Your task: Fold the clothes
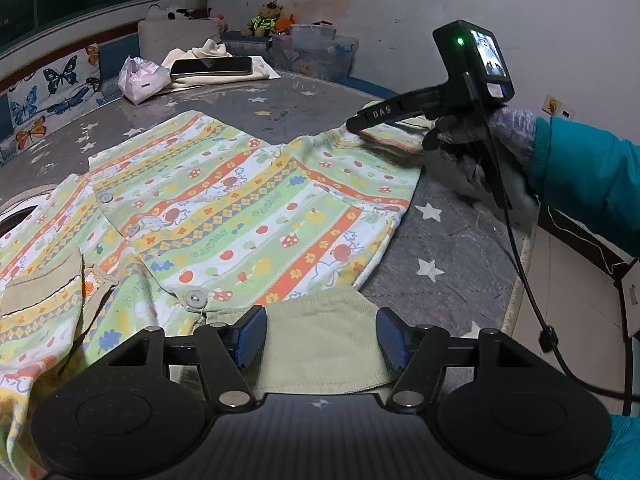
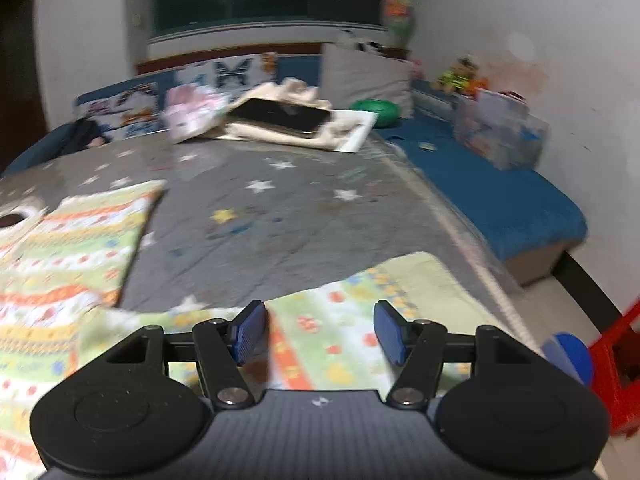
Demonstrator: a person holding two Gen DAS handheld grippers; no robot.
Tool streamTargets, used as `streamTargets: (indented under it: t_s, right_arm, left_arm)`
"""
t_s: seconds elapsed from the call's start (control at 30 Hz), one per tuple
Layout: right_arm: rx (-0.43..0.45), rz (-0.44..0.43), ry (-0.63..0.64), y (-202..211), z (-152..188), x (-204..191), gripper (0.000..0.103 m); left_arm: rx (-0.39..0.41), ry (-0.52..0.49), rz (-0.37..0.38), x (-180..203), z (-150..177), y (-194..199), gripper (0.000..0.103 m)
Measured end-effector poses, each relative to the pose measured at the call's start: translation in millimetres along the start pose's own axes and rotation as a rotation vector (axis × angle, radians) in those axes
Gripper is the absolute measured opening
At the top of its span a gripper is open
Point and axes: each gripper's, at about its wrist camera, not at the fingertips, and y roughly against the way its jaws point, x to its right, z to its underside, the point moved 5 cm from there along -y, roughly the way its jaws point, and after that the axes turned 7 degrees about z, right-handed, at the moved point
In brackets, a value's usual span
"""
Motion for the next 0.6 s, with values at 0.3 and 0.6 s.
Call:
streamTargets:
  t_s: [0.3,0.6]
  right_arm:
    - [0.028,-0.19,0.064,41.2,8.6,-35.2,0.071]
    - [0.016,-0.206,0.142,39.2,20.1,-71.4,0.078]
  left_arm:
    - [0.023,0.048,0.012,-7.0,-1.8,9.8,0.065]
    - [0.13,0.162,-0.167,-62.3,-17.0,69.7,0.061]
